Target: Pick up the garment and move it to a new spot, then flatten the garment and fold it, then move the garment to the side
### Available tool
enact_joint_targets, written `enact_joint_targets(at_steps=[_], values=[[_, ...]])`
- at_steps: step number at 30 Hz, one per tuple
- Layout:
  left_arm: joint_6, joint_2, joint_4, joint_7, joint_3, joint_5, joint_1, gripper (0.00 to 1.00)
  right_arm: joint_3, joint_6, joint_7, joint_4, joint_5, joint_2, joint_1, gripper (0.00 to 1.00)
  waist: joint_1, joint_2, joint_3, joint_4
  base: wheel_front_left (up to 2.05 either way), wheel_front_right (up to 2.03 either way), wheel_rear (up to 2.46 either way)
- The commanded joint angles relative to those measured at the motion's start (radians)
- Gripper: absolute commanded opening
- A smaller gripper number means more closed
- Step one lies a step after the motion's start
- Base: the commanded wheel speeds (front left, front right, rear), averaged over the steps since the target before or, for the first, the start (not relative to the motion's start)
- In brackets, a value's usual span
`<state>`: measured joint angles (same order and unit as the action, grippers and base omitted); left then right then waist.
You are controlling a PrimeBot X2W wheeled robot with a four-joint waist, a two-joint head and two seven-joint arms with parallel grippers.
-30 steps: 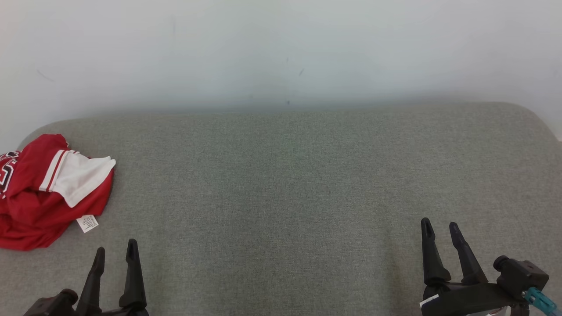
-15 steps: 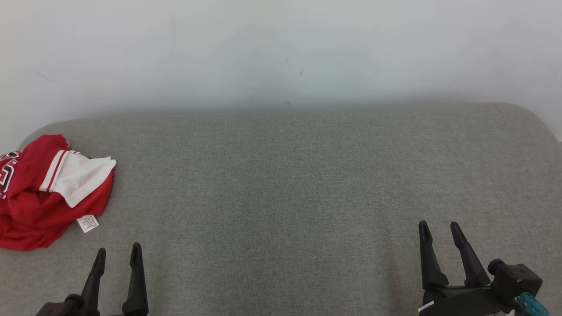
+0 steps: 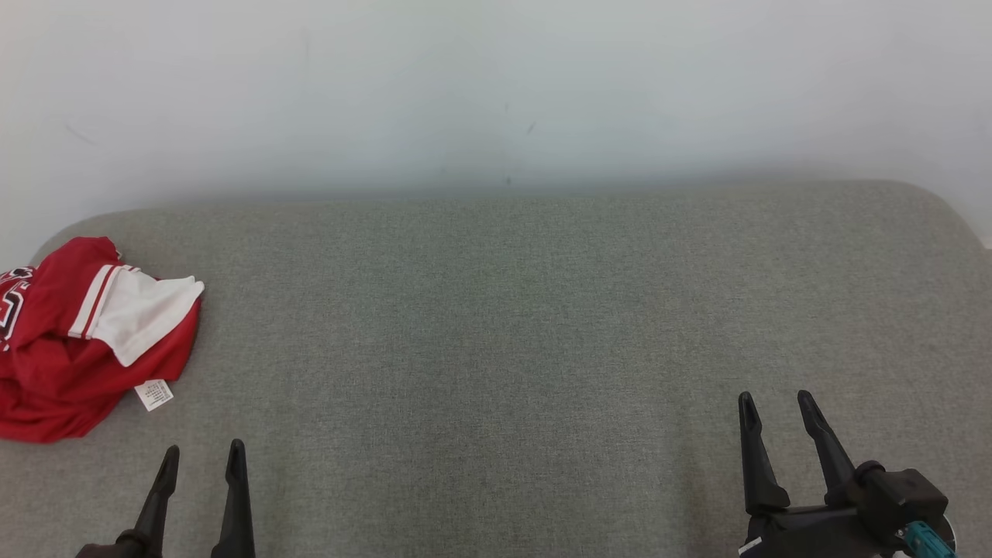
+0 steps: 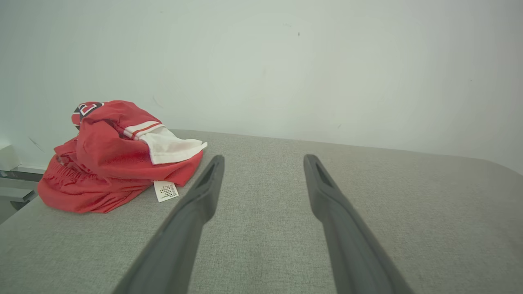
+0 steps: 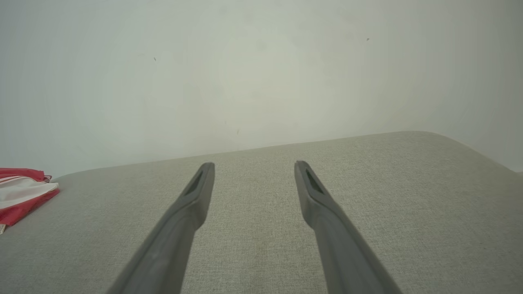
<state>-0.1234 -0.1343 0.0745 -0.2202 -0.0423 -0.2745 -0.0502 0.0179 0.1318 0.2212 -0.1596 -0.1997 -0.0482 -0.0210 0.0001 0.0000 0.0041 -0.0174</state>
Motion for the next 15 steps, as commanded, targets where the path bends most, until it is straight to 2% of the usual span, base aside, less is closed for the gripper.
enact_joint_targets(at_steps=[1,15], values=[[-0.002,-0.003,-0.001,-0.01,-0.004,0.018,-0.008,1.0,-0.001,-0.002,0.008,0.005,0.018,-0.003,0.003,1.0,0.0,0.0,0.0,0.0,0.0,0.0,0.0],[0.001,-0.02,0.012,-0.02,-0.008,0.076,-0.013,1.0,0.0,-0.002,0.035,0.006,0.096,-0.003,0.013,1.0,-0.0001,0.0,-0.003,-0.002,0.0,0.0,0.0]])
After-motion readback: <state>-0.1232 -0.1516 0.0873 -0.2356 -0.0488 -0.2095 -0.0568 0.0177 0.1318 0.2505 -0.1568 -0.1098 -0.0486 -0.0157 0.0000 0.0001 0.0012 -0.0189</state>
